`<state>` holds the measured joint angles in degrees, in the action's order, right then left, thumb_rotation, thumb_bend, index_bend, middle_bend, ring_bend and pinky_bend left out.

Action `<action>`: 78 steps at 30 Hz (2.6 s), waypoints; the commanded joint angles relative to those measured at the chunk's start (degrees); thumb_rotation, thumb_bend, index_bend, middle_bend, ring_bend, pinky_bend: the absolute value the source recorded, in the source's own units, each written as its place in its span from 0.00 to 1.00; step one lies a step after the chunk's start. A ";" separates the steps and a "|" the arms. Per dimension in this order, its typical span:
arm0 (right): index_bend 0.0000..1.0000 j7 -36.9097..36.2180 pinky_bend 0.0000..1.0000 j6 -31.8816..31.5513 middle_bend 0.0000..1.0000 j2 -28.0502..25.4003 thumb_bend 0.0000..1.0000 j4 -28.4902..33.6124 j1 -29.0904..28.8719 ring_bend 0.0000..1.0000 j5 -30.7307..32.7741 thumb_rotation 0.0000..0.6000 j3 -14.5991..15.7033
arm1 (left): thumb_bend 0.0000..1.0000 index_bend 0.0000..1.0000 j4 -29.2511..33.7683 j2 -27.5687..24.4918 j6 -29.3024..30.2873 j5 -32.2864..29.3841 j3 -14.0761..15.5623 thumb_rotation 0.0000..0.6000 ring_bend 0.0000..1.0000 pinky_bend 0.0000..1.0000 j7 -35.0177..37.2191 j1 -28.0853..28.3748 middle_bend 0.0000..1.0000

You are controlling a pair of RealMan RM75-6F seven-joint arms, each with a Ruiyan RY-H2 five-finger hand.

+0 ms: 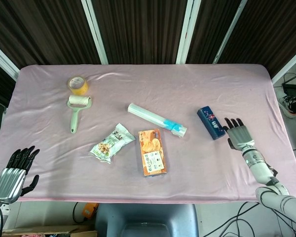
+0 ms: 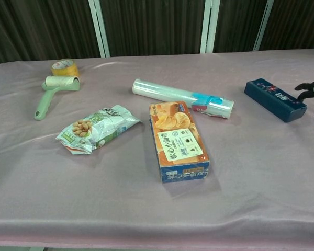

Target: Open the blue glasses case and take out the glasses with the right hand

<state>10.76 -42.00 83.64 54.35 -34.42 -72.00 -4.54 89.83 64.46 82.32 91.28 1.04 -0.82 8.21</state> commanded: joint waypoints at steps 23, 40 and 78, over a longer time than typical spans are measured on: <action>0.35 9.99 0.00 -3.06 0.00 1.32 0.71 11.06 -3.00 0.00 1.12 1.00 -1.64 | 0.41 0.00 0.16 -0.55 1.10 1.04 0.47 1.00 0.00 0.01 1.24 -0.40 0.00; 0.29 2.42 0.00 -13.74 0.00 -4.79 0.44 13.91 1.99 0.00 -4.57 1.00 0.15 | 0.43 0.00 0.66 -0.94 0.98 1.26 0.86 1.00 0.00 0.02 1.11 -0.60 0.00; 0.46 12.53 0.00 2.12 0.00 8.12 0.48 -10.78 -10.33 0.00 5.54 1.00 -5.04 | 0.43 0.00 1.07 -0.27 -1.29 -1.70 -0.26 1.00 0.00 0.02 -1.14 0.32 0.00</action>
<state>23.14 -39.99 91.62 43.70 -44.67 -66.58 -9.63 90.90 64.19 81.03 89.57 0.78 -1.97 8.52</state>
